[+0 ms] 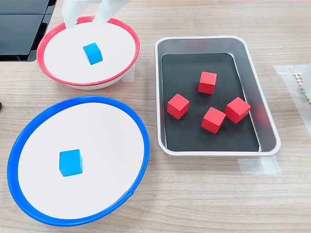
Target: Resolve any anomalies and move all blocks to matching dishes
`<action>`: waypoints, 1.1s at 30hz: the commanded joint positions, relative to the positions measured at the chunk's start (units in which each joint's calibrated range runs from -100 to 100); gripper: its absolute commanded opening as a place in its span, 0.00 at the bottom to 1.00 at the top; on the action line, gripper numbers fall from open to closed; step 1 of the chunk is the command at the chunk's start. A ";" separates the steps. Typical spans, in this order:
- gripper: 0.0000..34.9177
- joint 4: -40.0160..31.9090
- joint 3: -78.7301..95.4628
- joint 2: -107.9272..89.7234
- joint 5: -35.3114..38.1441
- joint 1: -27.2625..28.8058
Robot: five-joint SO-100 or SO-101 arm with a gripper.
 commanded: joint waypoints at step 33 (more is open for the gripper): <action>0.43 -3.99 -11.12 15.92 8.84 2.83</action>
